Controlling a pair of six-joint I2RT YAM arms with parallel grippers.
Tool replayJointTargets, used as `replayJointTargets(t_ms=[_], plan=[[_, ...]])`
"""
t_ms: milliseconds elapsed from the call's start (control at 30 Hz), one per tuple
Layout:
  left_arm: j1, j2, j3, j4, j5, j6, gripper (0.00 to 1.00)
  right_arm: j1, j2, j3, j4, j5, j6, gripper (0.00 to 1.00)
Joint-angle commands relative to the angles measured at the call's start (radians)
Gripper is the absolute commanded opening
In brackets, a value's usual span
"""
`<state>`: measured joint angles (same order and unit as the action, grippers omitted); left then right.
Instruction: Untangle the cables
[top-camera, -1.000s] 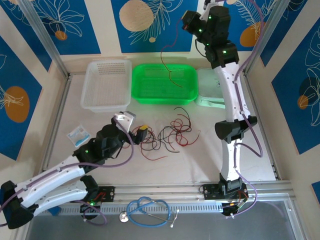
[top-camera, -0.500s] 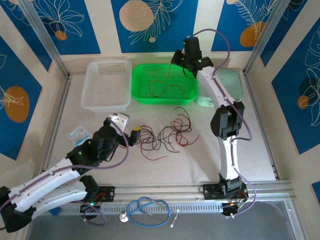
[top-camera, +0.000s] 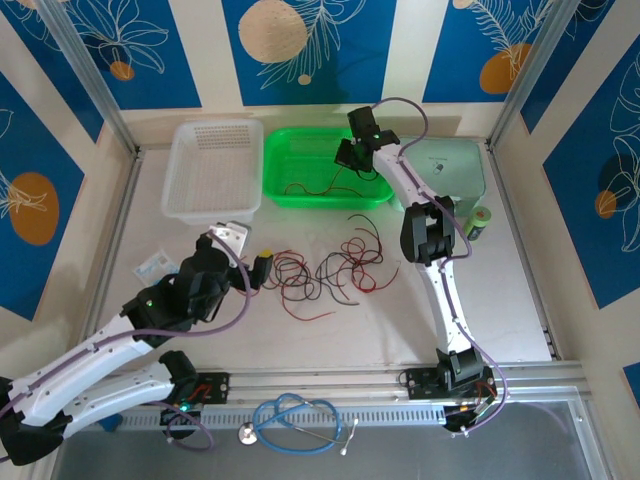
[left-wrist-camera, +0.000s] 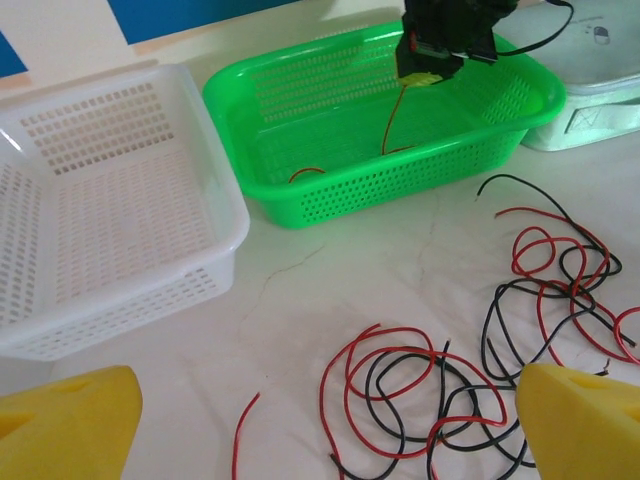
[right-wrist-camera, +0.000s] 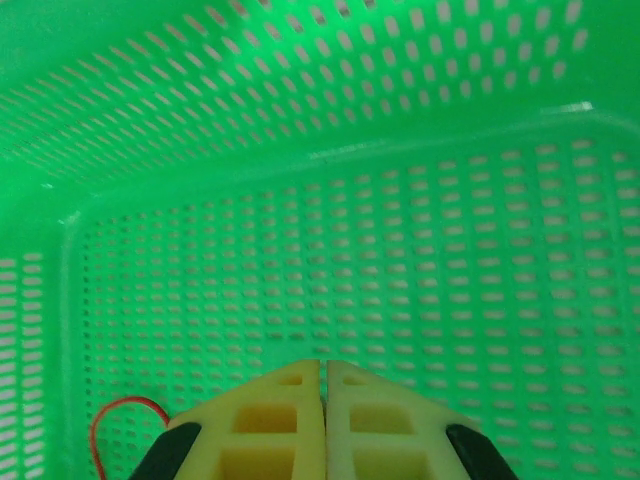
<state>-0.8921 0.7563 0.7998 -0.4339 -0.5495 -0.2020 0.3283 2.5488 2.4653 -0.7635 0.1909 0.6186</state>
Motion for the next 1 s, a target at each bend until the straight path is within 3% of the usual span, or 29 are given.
replayJointTargets(t_ms=[0,67,167,400,467,700,867,967], plan=[[0.003,0.008,0.055,-0.088,-0.041,-0.031,0.96,0.002,-0.018,0.002,-0.08,-0.023,0.033,0.12],[0.004,0.017,0.072,-0.122,-0.048,-0.044,0.96,-0.001,-0.018,0.027,-0.118,-0.048,0.034,0.31],[0.004,0.029,0.091,-0.165,-0.054,-0.068,0.96,-0.001,-0.018,0.085,-0.201,-0.065,0.035,0.5],[0.005,0.062,0.136,-0.258,-0.052,-0.125,0.97,-0.005,-0.087,0.122,-0.346,-0.086,0.052,0.66],[0.005,0.076,0.157,-0.297,-0.053,-0.147,0.97,-0.006,-0.119,0.12,-0.391,-0.084,0.055,0.76],[0.044,0.17,0.216,-0.443,-0.026,-0.227,0.94,0.014,-0.307,-0.027,-0.455,-0.066,0.028,0.73],[0.18,0.339,0.22,-0.454,0.153,-0.187,0.82,0.057,-0.582,-0.383,-0.322,-0.038,0.025,0.7],[0.273,0.456,0.21,-0.408,0.23,-0.144,0.81,0.076,-0.74,-0.577,-0.249,-0.036,0.036,0.68]])
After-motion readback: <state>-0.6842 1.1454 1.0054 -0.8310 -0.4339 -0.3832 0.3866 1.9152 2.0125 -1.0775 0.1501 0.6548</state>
